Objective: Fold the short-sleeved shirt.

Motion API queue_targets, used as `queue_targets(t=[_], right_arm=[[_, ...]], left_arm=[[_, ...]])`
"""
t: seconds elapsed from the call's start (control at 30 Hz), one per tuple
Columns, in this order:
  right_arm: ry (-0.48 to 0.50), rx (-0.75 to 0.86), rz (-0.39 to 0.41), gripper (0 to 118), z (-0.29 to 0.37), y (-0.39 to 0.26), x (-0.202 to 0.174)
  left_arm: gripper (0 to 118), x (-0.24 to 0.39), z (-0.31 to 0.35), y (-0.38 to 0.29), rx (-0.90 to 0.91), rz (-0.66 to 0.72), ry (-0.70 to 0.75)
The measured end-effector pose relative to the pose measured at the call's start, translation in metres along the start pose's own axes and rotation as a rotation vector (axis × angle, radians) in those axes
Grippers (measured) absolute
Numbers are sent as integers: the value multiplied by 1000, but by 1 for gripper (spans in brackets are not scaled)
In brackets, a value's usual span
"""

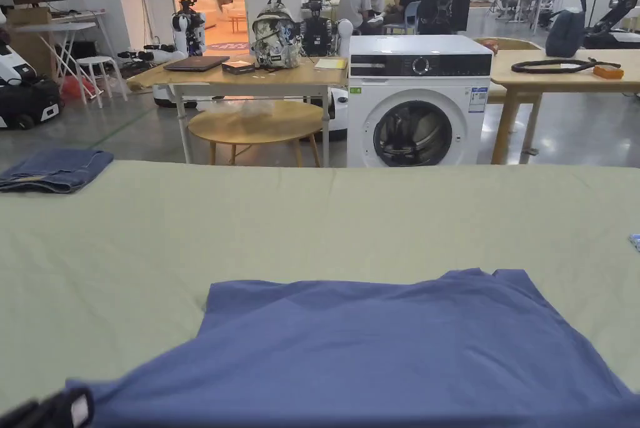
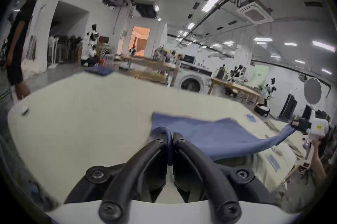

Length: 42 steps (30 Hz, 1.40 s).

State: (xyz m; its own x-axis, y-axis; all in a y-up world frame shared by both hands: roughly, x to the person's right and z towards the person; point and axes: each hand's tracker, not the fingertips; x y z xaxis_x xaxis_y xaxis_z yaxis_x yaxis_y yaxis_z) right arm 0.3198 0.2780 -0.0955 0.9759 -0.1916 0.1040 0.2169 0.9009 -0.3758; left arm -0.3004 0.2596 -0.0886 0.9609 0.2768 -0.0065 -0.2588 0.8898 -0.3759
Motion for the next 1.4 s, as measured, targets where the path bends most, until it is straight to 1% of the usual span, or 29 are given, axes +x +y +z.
queue_targets(t=[0.07, 0.13, 0.2, 0.23, 0.3, 0.33, 0.37, 0.4, 0.43, 0.5, 0.6, 0.67, 0.7, 0.73, 0.77, 0.8, 0.83, 0.87, 0.9, 0.93, 0.97, 1.0, 1.03, 1.13, 1.23, 1.27, 1.33, 1.37, 1.4], right_arm=[[-4, -89, -78, 2, 14, -47, 9], [-59, -164, -97, 2, 24, -82, 14], [-74, -211, -148, 2, 30, -109, 22], [-77, -251, -160, 2, 30, -122, 26], [-113, -274, -131, 3, 34, -139, 27], [-111, -272, -135, 8, 35, -146, 29], [-105, -272, -141, 26, 35, -152, 31], [-102, -286, -145, 58, 33, -156, 32], [-118, -293, -142, 63, 36, -160, 32], [-136, -280, -133, 63, 40, -161, 32], [-128, -190, -112, 63, 57, -137, 20], [-114, -123, -69, 63, 63, -115, 7], [-103, -83, -46, 63, 65, -110, 9], [-86, -48, -19, 63, 67, -98, 1], [-66, -17, 8, 63, 68, -86, -9], [-54, 7, 36, 61, 69, -76, -18], [-44, 32, 65, 55, 69, -68, -25], [-30, 49, 94, 42, 68, -60, -34], [-6, 55, 114, 19, 67, -54, -41], [23, 66, 125, 7, 66, -48, -48], [62, 77, 123, 7, 63, -44, -52], [83, 96, 120, 4, 62, -42, -56], [87, 105, 127, 0, 60, -41, -61], [78, 118, 161, 0, 54, -42, -72], [97, 102, 143, 0, 49, -43, -74], [100, 98, 140, 0, 48, -43, -74], [102, 87, 141, 0, 47, -45, -74], [106, 80, 142, 0, 46, -47, -74], [114, 69, 141, 0, 46, -49, -72]], left_arm=[[0, 1, 16, -35, -84, 46, 49], [0, -11, 25, -63, -168, 145, 43], [0, -15, 32, -79, -191, 142, 84], [0, -18, 33, -88, -222, 144, 104], [0, -26, 32, -104, -250, 146, 108], [0, -36, 30, -112, -286, 141, 110], [7, -38, 28, -118, -300, 137, 104], [37, -39, 28, -123, -302, 128, 95], [55, -39, 28, -127, -306, 114, 101], [55, -33, 28, -127, -312, 21, 194], [55, -19, 39, -108, -229, -33, 158], [55, 5, 47, -81, -149, -19, 133], [55, 11, 50, -71, -110, -29, 110], [55, 4, 45, -80, -71, -48, 89], [55, 8, 43, -74, -30, -68, 72], [50, 9, 41, -71, -4, -90, 56], [45, 9, 38, -69, 35, -106, 31], [38, 53, 61, -20, 78, -110, -16], [25, 61, 66, -10, 122, -110, -58], [7, 66, 69, -2, 156, -108, -99], [7, 70, 70, 5, 193, -114, -121], [0, 68, 68, 1, 204, -125, -133], [0, 67, 68, 0, 207, -133, -136], [0, 67, 68, -1, 175, -127, -131], [0, 66, 67, -2, 156, -120, -112], [0, 87, 60, 9, 128, -120, -97], [0, 81, 62, 9, 134, -105, -59], [5, 73, 63, 9, 118, -95, -46], [36, 59, 65, 7, 86, -95, -49]])
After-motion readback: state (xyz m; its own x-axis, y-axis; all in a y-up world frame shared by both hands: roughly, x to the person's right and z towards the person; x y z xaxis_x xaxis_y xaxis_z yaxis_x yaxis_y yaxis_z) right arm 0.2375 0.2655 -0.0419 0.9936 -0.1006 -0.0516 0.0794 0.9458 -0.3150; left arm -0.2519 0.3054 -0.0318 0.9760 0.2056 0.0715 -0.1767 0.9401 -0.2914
